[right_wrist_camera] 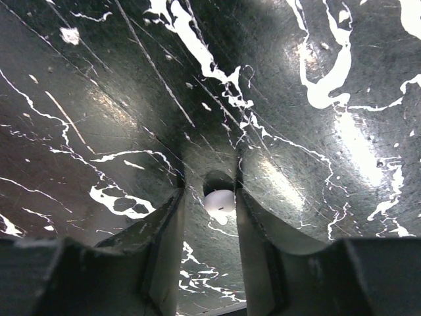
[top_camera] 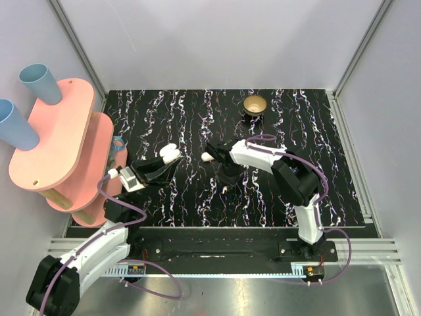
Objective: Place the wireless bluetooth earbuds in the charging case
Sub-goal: Pick up the left earbud from the center of the board.
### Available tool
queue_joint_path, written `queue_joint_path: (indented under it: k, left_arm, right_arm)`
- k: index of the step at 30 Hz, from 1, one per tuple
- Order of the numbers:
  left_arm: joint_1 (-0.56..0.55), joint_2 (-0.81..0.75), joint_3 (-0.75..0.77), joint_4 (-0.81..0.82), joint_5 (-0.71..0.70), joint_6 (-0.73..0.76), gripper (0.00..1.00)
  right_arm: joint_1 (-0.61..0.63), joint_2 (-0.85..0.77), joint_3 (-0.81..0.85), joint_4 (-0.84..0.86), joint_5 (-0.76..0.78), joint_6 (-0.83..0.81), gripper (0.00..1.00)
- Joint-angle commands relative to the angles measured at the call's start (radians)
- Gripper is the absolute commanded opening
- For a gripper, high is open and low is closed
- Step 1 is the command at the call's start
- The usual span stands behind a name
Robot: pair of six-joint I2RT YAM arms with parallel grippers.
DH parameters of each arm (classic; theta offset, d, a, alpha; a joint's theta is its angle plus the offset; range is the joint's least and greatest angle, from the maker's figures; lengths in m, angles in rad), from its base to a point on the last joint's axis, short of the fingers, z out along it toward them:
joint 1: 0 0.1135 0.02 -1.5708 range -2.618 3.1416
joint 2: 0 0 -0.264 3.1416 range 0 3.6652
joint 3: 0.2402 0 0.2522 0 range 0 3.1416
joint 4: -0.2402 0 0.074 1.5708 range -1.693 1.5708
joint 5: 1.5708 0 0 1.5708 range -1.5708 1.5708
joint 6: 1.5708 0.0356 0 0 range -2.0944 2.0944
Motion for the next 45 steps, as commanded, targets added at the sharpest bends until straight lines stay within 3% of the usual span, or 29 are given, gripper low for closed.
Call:
queue_joint_path:
  k: [1,10,15,22,45]
  left_arm:
    - [0.005,0.007,-0.001,0.235,-0.013,0.004,0.0]
    - [0.005,0.014,-0.001,0.246,-0.011,-0.001,0.0]
    - [0.005,0.014,0.001,0.244,-0.011,-0.001,0.0]
    - [0.005,0.018,0.004,0.246,-0.01,-0.001,0.0]
    - [0.005,0.038,0.01,0.253,-0.002,-0.007,0.0]
  right_arm:
    - [-0.002,0.003,-0.017,0.014,-0.001,-0.003,0.39]
    - [-0.002,0.005,-0.028,0.018,0.001,-0.001,0.32]
    - [-0.002,0.008,-0.028,0.018,-0.003,-0.01,0.32]
    - [-0.001,0.003,-0.025,0.023,0.017,-0.058,0.41]
    - [0.002,0.005,-0.06,0.133,-0.006,-0.207,0.36]
